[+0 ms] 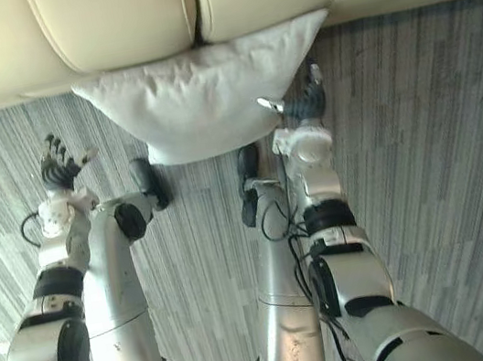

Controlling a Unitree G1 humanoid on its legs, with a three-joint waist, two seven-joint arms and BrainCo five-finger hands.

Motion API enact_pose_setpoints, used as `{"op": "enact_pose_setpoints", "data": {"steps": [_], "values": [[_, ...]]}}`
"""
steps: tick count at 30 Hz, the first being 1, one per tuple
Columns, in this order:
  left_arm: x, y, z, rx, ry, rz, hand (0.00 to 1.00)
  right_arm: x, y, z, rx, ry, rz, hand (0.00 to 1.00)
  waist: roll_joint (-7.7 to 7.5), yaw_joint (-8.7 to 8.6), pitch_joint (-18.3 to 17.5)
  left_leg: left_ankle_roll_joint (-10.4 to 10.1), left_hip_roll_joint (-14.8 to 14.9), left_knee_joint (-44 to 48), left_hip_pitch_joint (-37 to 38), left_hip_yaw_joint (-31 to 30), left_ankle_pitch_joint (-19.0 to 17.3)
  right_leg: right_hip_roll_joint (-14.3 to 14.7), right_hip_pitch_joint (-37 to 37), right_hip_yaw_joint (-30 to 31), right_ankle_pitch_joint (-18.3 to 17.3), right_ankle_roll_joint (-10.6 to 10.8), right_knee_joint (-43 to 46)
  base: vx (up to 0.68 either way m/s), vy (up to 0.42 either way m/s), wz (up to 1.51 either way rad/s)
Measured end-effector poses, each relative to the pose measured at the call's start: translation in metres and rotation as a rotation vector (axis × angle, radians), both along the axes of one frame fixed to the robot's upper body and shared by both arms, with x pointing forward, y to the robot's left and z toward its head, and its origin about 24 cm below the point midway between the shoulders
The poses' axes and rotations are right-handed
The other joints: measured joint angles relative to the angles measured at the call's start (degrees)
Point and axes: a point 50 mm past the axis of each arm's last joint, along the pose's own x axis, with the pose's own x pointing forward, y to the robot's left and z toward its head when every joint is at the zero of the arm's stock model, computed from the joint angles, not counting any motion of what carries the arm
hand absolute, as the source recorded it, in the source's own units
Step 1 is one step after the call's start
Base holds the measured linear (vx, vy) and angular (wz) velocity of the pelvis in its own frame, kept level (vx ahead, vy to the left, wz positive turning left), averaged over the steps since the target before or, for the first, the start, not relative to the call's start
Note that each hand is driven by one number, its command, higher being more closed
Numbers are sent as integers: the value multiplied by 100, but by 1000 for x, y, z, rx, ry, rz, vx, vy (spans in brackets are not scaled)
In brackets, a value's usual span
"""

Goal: Pick up cushions and gather them together orderly.

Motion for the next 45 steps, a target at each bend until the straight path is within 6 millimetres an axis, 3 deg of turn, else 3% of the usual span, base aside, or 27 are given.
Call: {"op": "enact_pose_setpoints", "data": {"steps": [2, 3, 5, 6, 12, 15, 20, 26, 35, 41, 42, 45], "values": [[6, -9, 14, 11, -36, -19, 0, 4, 11, 15, -19, -37, 24, 0, 0, 11, 22, 16, -9, 22, -208, -40, 60, -20, -206, -35, -15, -28, 94, -55, -9, 16], [10, -15, 27, 16, -67, -29, 0, 6, 16, 27, -13, -68, 15, 100, -2, -6, 32, -32, -35, 35, -400, -74, 140, -44, -403, -52, -10, -38, 183, -35, -2, 16], [13, -21, 36, 19, -87, -36, 0, 8, 21, 35, -15, -89, 16, 100, 0, -15, 62, -31, -36, 81, -508, -108, 157, -50, -508, -61, -26, -58, 262, -37, 4, 11], [15, -27, 42, 22, -102, -45, 100, 10, 25, 39, -22, -93, 14, 100, -8, -42, 75, -39, -38, 104, -576, -126, 165, -63, -579, -72, -43, -77, 314, -40, 10, 9], [23, -64, 81, 63, -199, -128, 100, 12, 46, 62, -45, -155, 40, 100, -8, -156, 74, -65, -63, 51, -936, -240, 294, -81, -926, -178, -41, -107, 393, -41, 14, 7], [22, -75, 89, 89, -220, -151, 100, 11, 53, 69, 3, -188, 51, 100, -8, -162, 74, -158, -100, -127, -969, -281, 432, -89, -953, -247, -7, -216, 291, -33, 12, 9], [17, -81, 103, 95, -284, -171, 100, 7, 54, 75, 78, -223, 53, 100, -8, -192, 73, -214, -123, -322, -956, -338, 599, -90, -934, -345, 67, -293, 186, -16, 4, 7], [18, -70, 105, 30, -282, -137, 100, -3, 59, 82, 114, -284, 97, 100, -9, -276, 66, -272, -66, -427, -903, -383, 715, -23, -895, -402, 126, -364, 116, -21, -5, -3], [4, -68, 105, 2, -337, -141, 100, -21, 66, 66, 170, -321, 135, 100, -7, -308, 42, -391, -30, -830, -252, -483, 836, 64, -198, -581, 198, -465, -265, -20, -11, 0], [-17, -70, 93, -26, -380, -167, 100, -43, 71, 41, 236, -324, 153, 100, -14, -345, 34, -462, 6, -1249, 724, -509, 875, 160, 874, -724, 245, -494, -804, 16, -24, -1], [-28, -72, 81, -51, -383, -174, 100, -52, 72, 22, 252, -299, 154, 100, -19, -344, -494, -472, 9, -1401, 741, -486, 864, 188, 895, -728, 265, -484, -968, 55, -19, -5], [-45, -78, 89, -82, -464, -203, 100, -65, 73, 16, 258, -321, 169, 100, -23, -347, -564, -490, -2, -1506, 1306, -443, 881, 203, 1489, -754, 289, -465, -1151, 106, -2, -1]]}}
